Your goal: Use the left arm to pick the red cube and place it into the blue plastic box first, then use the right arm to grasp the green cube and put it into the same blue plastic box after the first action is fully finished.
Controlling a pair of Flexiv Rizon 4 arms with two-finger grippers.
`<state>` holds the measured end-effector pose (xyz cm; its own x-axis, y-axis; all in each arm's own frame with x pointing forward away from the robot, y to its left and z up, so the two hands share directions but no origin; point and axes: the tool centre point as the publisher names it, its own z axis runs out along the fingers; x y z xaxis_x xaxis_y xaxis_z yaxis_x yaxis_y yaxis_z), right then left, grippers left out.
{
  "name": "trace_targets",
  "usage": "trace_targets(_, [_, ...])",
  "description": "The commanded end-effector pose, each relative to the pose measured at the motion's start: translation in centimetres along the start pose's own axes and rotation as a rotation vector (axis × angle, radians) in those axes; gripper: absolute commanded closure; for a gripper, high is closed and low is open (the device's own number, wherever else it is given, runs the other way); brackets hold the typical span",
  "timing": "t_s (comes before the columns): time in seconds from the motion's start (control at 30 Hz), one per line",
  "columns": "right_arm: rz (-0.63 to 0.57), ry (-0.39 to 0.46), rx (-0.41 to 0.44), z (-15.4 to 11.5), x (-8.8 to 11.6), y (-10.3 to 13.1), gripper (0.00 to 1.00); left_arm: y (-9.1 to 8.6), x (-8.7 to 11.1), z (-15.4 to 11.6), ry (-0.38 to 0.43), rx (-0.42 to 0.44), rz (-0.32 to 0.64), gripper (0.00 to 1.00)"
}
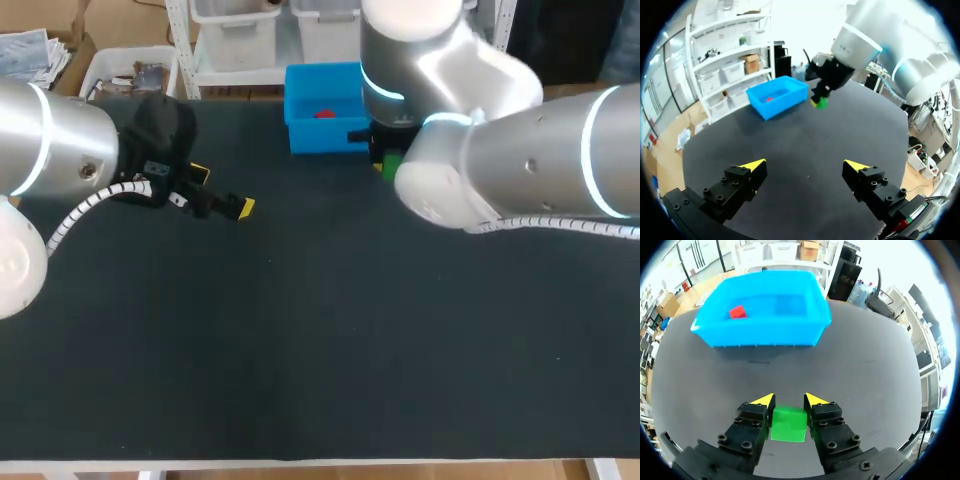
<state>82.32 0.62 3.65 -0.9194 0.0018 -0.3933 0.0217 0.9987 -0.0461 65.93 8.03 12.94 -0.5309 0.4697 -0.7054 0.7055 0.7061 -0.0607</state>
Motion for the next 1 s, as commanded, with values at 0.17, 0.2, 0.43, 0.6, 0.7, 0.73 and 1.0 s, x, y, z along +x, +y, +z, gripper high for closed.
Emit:
trace_targets(0.17, [0.016,-0.081,-0.024,-6.0,-0.5,-0.7,1.0,0.2,0.1,0.0,-0.005,0.007,0.002,0.0])
trace_targets(0.2, [0.014,-0.089,-0.025,-6.3,-0.6,-0.7,1.0,0.2,0.1,0.0,-0.005,0.007,0.002,0.0])
trace_targets(0.43, [0.003,-0.186,-0.056,-7.3,-1.3,-0.3,1.0,0.2,0.1,0.0,-0.005,0.007,0.002,0.0])
trace_targets(0.6, [-0.04,-0.291,-0.057,-7.5,-2.1,0.3,1.0,0.2,0.1,0.0,-0.005,0.007,0.002,0.0])
trace_targets(0.7, [-0.028,-0.332,-0.062,-7.3,-2.6,0.4,1.0,0.2,0.1,0.0,-0.005,0.007,0.002,0.0])
trace_targets(0.73, [-0.027,-0.334,-0.061,-7.2,-2.8,0.4,1.0,0.2,0.1,0.0,-0.005,0.007,0.002,0.0])
trace_targets(1.0, [-0.02,-0.335,-0.07,-6.4,-3.6,0.7,1.0,0.2,0.1,0.0,-0.005,0.007,0.002,0.0])
